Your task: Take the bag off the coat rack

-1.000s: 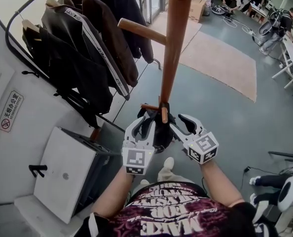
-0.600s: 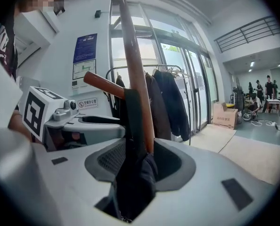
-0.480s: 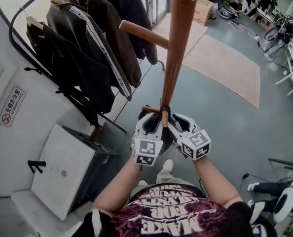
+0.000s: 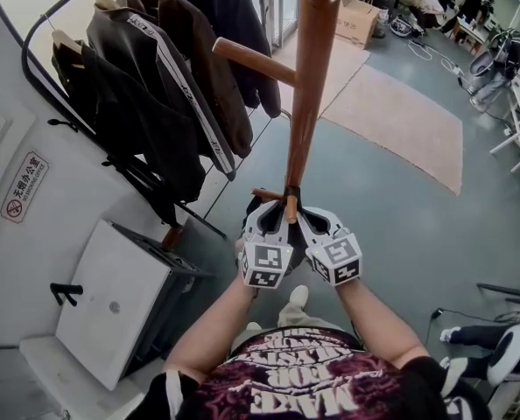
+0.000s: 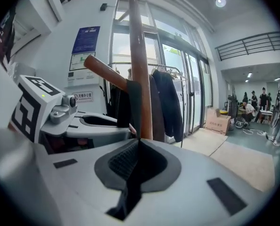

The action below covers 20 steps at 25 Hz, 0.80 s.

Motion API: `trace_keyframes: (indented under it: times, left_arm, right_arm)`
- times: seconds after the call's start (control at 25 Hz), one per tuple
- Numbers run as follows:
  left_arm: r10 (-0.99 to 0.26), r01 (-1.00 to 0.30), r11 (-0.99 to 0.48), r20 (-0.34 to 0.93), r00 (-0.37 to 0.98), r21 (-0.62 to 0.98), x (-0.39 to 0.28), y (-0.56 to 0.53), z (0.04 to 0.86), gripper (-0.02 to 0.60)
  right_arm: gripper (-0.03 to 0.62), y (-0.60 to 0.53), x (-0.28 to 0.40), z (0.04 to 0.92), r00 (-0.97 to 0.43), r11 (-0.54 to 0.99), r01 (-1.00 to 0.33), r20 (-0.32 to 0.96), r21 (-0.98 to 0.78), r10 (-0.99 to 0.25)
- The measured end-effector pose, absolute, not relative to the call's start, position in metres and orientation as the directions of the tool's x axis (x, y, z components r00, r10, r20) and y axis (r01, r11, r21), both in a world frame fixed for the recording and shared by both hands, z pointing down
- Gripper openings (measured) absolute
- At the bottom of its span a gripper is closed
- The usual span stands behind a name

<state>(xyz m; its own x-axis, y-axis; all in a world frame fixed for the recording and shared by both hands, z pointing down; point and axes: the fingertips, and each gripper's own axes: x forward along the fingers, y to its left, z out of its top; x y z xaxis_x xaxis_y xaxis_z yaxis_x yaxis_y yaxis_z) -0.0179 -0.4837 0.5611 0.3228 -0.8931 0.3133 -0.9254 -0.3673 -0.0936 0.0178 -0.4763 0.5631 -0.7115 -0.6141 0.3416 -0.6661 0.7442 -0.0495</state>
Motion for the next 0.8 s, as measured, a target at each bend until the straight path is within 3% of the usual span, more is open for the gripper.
trace_keyframes:
  times: [0.44,0.8]
  left_arm:
    - [-0.879,-0.927,-0.368,0.301,0.371,0.069,-0.03,-0.472,0.541,0.011]
    - [-0.876,-0.908,-0.407,0.239,0.42,0.102,-0.027,-0.451,0.495,0.009]
  right_arm:
    - [0.008,-0.466,0.035,0.553,-0.738,0.698,-0.671,0.31,-0.248,-0.599]
    - [0.008,-0.448,0.043,0.51,-0.741,0.699,-0.672,0.226,-0.246,-0.632]
